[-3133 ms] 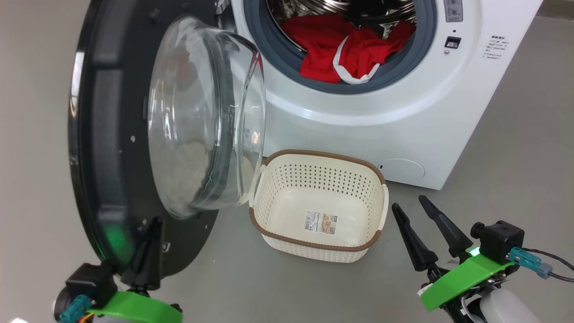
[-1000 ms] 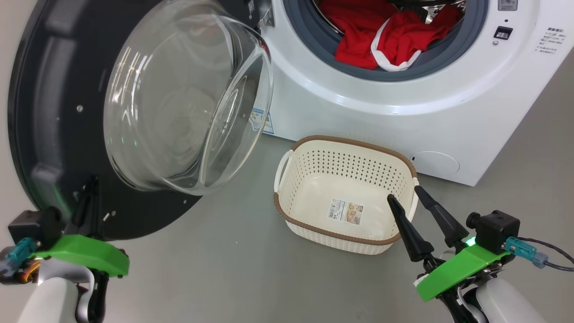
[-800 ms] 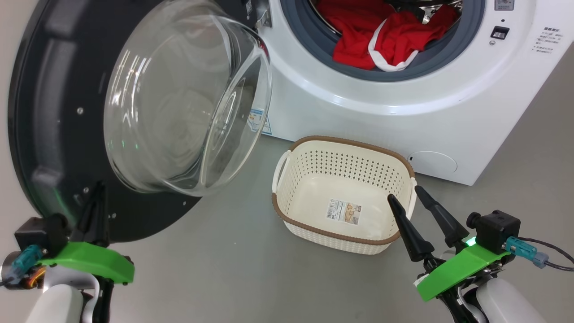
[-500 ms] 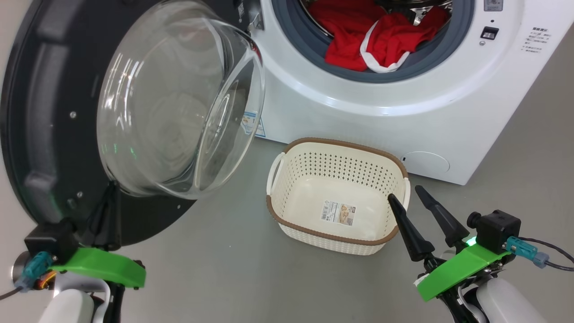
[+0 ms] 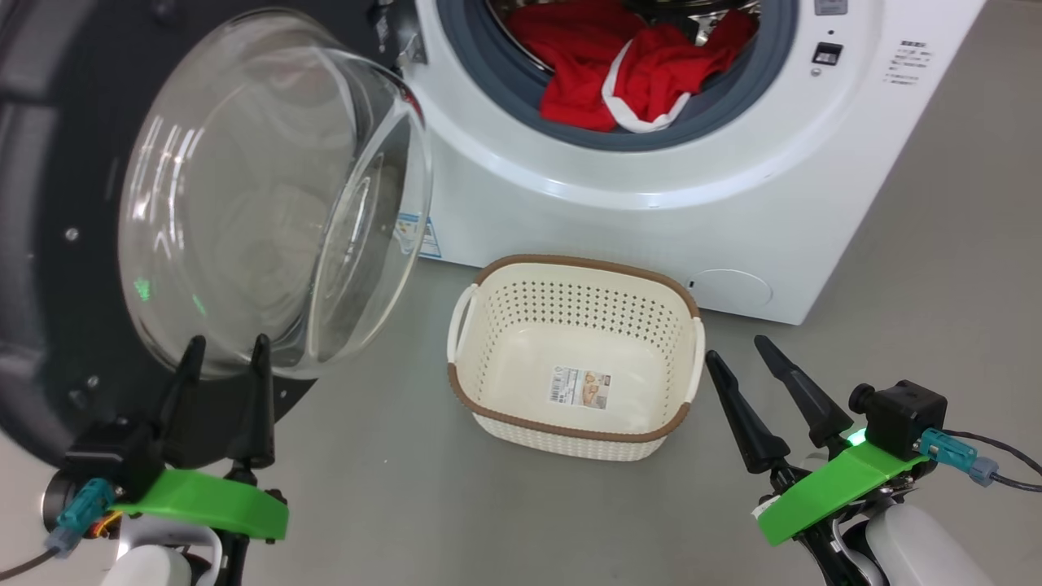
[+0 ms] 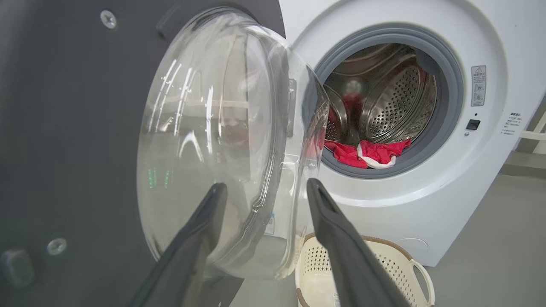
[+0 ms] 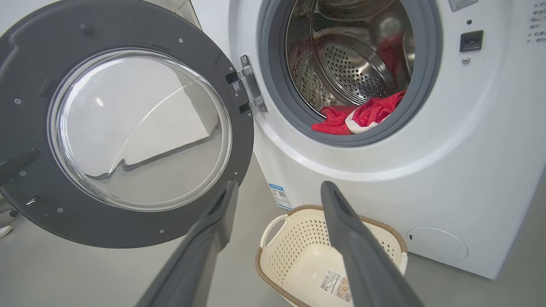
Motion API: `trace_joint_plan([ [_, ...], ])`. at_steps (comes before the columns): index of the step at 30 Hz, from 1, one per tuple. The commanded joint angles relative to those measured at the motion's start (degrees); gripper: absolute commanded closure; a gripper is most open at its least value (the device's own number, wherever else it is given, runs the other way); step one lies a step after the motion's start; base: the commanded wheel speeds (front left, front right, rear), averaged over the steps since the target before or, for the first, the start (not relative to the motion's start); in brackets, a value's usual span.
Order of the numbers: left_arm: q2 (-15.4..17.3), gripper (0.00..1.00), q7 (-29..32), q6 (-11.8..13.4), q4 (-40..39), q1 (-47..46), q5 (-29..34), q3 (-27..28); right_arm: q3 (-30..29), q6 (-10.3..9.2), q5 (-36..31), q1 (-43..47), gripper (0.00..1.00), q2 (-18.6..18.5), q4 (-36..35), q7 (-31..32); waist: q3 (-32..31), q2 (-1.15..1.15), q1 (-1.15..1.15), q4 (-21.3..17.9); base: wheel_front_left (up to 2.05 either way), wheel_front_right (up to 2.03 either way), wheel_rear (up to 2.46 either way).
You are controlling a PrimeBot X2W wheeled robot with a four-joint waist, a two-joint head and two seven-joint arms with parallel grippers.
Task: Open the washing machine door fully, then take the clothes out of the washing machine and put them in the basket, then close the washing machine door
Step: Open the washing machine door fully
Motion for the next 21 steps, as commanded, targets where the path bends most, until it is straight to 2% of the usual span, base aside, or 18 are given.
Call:
trace_joint_plan([
  [1,1.5,0.0,0.1,0.7,-2.4,-0.7,-0.2,1.9,1.0,0.09,0.1,-1.2,0.0,-0.1,-1.5,-0.7,-0.4,0.0,0.0,-1.4,0.0,0.0,0.0],
  [21,0.1,0.0,-0.9,2.8,-5.7,1.0,0.5,0.8,-0.5,0.09,-0.9,-1.6,0.0,-0.1,-2.6,-0.7,-0.2,0.0,0.0,-10.8,0.0,0.0,0.0],
])
